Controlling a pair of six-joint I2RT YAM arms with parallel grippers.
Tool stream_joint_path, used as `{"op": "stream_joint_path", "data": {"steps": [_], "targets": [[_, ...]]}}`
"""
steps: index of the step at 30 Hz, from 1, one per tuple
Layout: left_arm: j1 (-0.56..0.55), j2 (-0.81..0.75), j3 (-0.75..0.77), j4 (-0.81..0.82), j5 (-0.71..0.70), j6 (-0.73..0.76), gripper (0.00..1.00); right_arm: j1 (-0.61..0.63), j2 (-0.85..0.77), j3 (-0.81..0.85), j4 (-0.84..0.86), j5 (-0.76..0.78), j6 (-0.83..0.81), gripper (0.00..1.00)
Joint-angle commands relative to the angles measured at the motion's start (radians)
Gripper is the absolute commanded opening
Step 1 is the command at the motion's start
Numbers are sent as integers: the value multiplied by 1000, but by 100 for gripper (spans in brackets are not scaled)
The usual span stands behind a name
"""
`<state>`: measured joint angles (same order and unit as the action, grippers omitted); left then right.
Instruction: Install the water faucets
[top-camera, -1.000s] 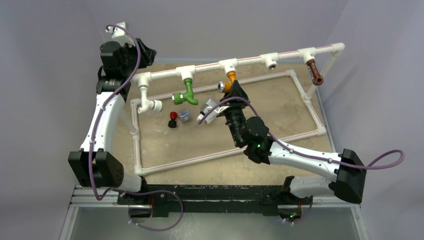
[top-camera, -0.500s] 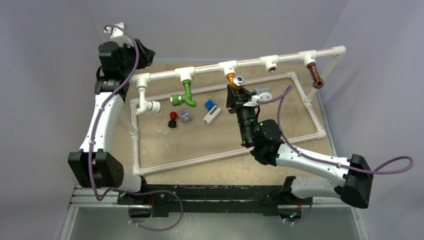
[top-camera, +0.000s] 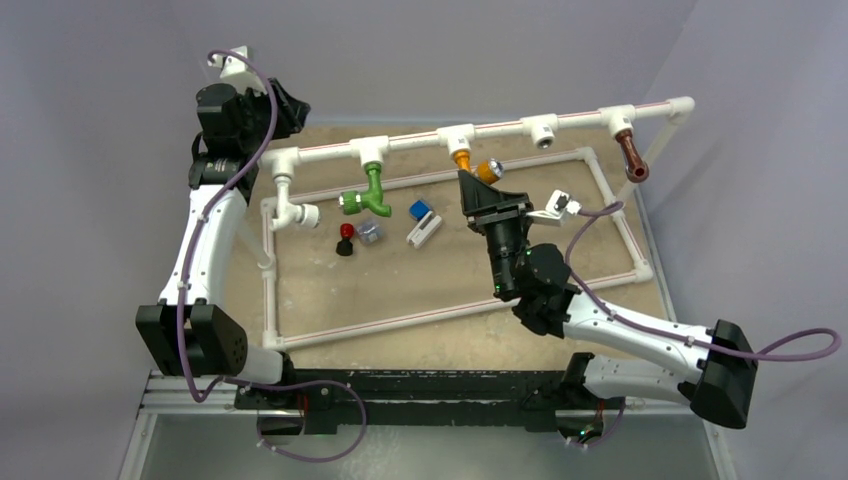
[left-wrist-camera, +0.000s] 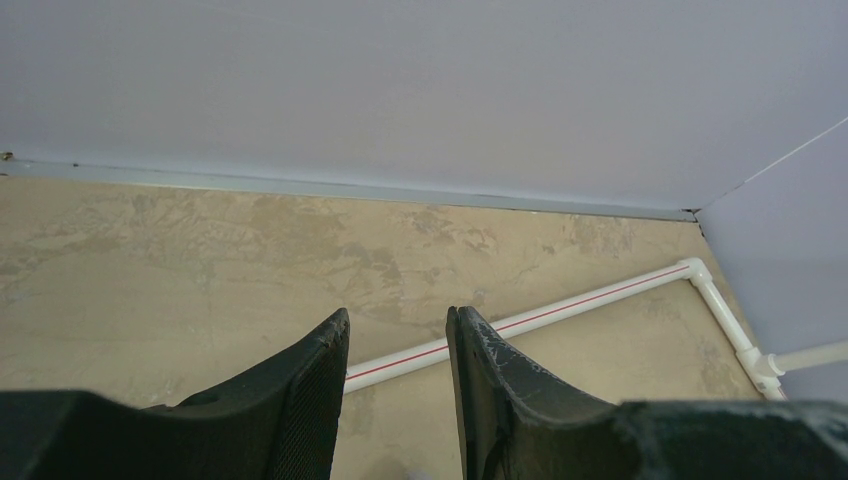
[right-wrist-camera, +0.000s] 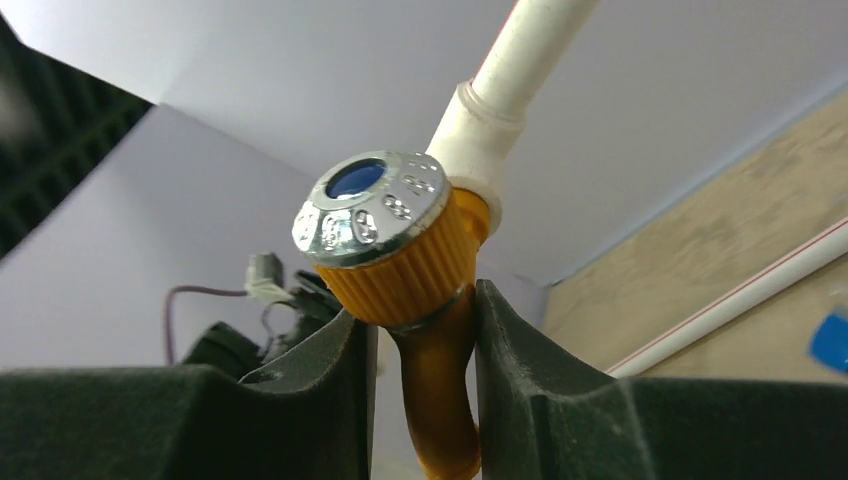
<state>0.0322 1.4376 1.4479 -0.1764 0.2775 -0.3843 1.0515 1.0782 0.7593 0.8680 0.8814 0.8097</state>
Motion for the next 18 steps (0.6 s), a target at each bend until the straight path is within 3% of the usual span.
{"op": "stream_joint_path", "data": {"steps": [1, 5, 10, 14, 16, 18], "targets": [[7, 76, -81, -126, 23, -14, 40, 0, -11, -60, 17, -120, 625, 0], [6, 78, -83, -123, 23, -14, 40, -1, 11, -74, 41, -162, 747, 0], [7, 80, -81, -124, 22, -14, 40, -1, 9, -32, -23, -139, 703, 0], [7, 79, -81, -124, 22, -14, 40, -1, -12, -5, -63, -97, 562, 0], [8, 80, -81, -124, 22, -15, 40, -1, -16, 15, -105, -82, 501, 6], [7, 81, -81, -124, 22, -15, 40, -2, -21, 22, -93, -82, 401, 21]]}}
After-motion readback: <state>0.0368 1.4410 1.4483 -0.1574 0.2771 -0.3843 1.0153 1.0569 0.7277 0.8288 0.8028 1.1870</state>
